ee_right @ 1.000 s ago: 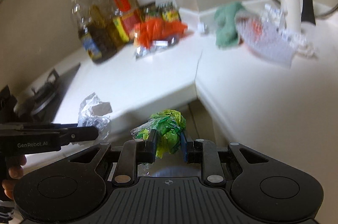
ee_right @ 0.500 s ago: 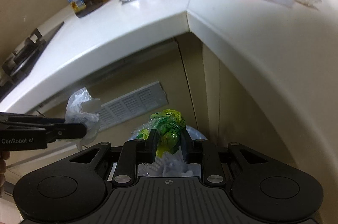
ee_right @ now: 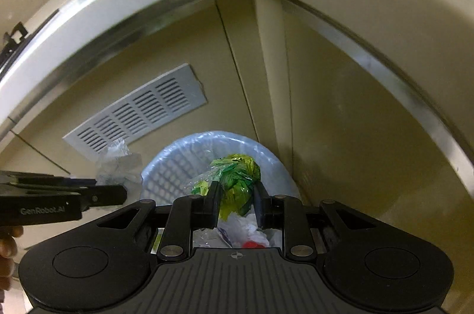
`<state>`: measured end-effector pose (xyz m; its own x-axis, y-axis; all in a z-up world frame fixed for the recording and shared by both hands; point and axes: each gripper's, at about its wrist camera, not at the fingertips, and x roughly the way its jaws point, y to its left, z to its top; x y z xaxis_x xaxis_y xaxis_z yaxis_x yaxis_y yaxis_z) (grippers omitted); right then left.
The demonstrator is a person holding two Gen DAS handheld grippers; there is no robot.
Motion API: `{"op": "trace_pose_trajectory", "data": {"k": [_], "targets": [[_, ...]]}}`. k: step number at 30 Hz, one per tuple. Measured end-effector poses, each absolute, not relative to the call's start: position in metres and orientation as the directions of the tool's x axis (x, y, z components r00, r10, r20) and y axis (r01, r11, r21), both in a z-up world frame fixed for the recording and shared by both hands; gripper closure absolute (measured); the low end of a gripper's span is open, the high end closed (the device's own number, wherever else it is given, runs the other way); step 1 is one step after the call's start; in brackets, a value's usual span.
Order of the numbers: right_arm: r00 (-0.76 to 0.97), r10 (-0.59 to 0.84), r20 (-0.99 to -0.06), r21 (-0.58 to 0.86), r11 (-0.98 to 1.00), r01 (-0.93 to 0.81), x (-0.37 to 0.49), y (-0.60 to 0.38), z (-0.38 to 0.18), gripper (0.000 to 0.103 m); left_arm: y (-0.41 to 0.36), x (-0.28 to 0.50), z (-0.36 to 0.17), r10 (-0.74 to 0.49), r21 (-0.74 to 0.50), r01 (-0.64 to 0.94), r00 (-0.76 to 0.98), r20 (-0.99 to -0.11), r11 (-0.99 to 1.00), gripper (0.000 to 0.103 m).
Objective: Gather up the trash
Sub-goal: 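Carry the tissue in the left gripper while the right gripper carries the green bag to the bin, then open the left gripper to drop the tissue while the right gripper drops the green bag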
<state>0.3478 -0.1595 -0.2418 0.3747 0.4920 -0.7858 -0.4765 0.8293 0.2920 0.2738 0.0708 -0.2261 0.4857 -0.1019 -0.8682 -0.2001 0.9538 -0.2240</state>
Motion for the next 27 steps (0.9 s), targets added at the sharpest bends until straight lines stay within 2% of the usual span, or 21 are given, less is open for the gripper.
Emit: {"op": "trace_pose_trajectory", "data": {"k": [11,14,18,20,25,27], "targets": [[0.381,0.472,-0.795,0.309,0.856,-0.416,0.367,-0.158,-0.266,0.08,0.066,0.295,-0.263,-0.092,-0.191,-0.175,0.457,-0.885,0.966,0.072],[0.382,0.473,-0.794,0.314,0.857,-0.408,0.371,-0.157,-0.269,0.08,0.064,0.301,-0.27,-0.086,-0.18,-0.17,0.45,-0.889,0.969,0.066],[0.378,0.48,-0.791,0.323,0.854,-0.409,0.371,-0.159,-0.272,0.079,0.062,0.306,-0.276,-0.075,-0.171,-0.176,0.452,-0.889,0.969,0.045],[0.375,0.482,-0.792,0.324,0.852,-0.41,0.371,-0.159,-0.273,0.079,0.062,0.308,-0.277,-0.074,-0.17,-0.175,0.453,-0.888,0.97,0.041],[0.363,0.486,-0.795,0.328,0.848,-0.416,0.371,-0.156,-0.272,0.079,0.061,0.304,-0.274,-0.066,-0.154,-0.159,0.455,-0.888,0.975,0.043],[0.357,0.49,-0.796,0.332,0.845,-0.42,0.372,-0.155,-0.272,0.079,0.062,0.303,-0.273,-0.067,-0.156,-0.165,0.449,-0.891,0.974,0.047]]}}
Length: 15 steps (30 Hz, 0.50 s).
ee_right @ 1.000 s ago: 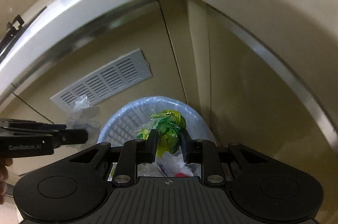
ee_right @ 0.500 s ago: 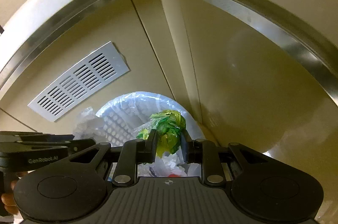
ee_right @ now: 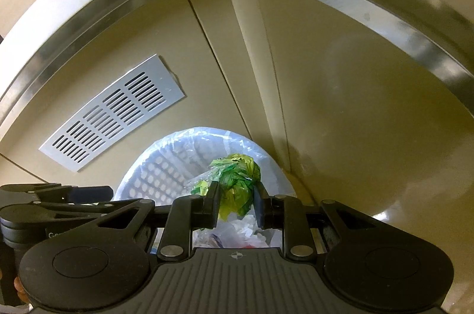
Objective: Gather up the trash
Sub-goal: 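Open the left gripper to drop the tissue while the right gripper drops the green bag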
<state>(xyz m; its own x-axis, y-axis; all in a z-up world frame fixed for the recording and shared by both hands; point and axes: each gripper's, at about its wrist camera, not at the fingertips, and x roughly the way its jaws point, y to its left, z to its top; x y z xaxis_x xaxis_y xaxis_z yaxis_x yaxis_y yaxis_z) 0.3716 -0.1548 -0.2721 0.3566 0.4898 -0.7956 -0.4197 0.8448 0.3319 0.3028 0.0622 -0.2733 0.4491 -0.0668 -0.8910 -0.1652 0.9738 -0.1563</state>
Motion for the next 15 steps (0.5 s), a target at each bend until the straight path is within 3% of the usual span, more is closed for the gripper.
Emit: {"op": "trace_pose_trajectory", "data": {"k": [14,15], "targets": [[0.33,0.527,-0.783,0.354,0.814,-0.461,0.374,-0.138,-0.276,0.079,0.067,0.299,-0.265,-0.069,-0.171,-0.189,0.449,-0.891,0.967,0.052],[0.326,0.533,-0.781,0.361,0.811,-0.46,0.375,-0.136,-0.277,0.075,0.068,0.299,-0.264,-0.07,-0.172,-0.19,0.449,-0.891,0.967,0.052]]}}
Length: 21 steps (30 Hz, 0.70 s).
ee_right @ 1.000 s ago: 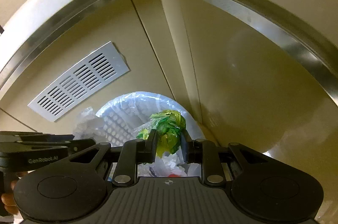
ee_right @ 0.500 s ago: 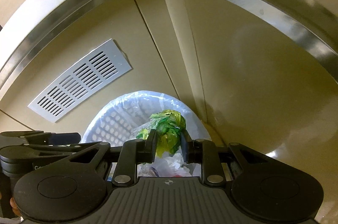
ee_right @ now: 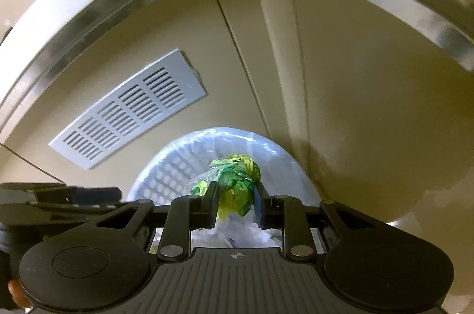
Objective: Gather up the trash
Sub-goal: 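Open the left gripper to drop the tissue while the right gripper drops the green bag, then raise both grippers from the bin back to the counter litter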
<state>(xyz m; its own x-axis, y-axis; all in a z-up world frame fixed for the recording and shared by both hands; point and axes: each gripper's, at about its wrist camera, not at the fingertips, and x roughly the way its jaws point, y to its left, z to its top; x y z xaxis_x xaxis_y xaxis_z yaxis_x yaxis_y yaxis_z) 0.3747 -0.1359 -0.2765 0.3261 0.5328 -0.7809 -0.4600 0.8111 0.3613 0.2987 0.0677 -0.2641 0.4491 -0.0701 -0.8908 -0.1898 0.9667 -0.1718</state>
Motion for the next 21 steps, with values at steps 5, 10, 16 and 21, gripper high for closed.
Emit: {"op": "trace_pose_trajectory", "data": {"k": [5,10,16,21], "targets": [[0.354,0.548,-0.758,0.384,0.814,-0.436,0.376,-0.132,-0.276,0.047,0.068,0.295,-0.263,-0.071,-0.173,-0.191,0.446,-0.892,0.966,0.052],[0.333,0.523,-0.785,0.366,0.824,-0.433,0.376,-0.132,-0.275,0.047,0.068,0.291,-0.262,-0.081,-0.178,-0.182,0.444,-0.892,0.967,0.052],[0.299,0.482,-0.824,0.344,0.844,-0.411,0.369,-0.136,-0.276,0.047,0.066,0.285,-0.252,-0.095,-0.187,-0.164,0.451,-0.887,0.969,0.052],[0.292,0.465,-0.836,0.336,0.854,-0.397,0.361,-0.14,-0.268,0.046,0.064,0.279,-0.24,-0.102,-0.187,-0.145,0.456,-0.884,0.972,0.052]]}}
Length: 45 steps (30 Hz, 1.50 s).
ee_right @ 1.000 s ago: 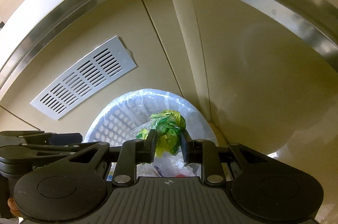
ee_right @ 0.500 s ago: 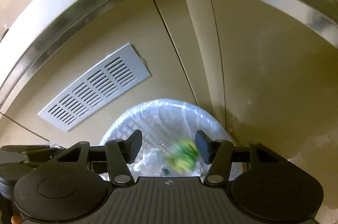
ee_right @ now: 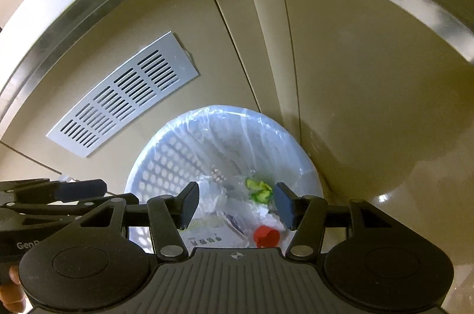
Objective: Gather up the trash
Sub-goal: 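Raise both grippers from the bin back to the counter litter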
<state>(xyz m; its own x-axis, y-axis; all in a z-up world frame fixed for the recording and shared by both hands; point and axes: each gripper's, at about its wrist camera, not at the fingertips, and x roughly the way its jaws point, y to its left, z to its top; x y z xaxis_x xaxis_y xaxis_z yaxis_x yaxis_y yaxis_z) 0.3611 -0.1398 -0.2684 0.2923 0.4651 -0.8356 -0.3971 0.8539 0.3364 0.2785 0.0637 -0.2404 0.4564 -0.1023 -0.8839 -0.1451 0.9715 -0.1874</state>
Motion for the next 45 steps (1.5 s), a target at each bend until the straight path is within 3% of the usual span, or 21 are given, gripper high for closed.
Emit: {"op": "trace_pose_trajectory", "data": {"k": [11,27,45], "targets": [[0.309,0.487,-0.817,0.37,0.854,-0.366,0.329,-0.15,-0.218,0.045,0.065,0.251,-0.188,-0.117,-0.194,-0.113,0.485,-0.867,0.974,0.052],[0.515,0.517,-0.684,0.359,0.853,-0.379,0.3,-0.181,-0.102,0.045,0.062,0.242,-0.084,-0.134,-0.216,-0.039,0.675,-0.726,0.976,0.052],[0.675,0.459,-0.577,0.281,0.888,-0.364,0.426,-0.264,-0.061,0.045,-0.022,0.398,-0.034,-0.148,-0.209,0.025,0.787,-0.599,0.978,0.051]]}}
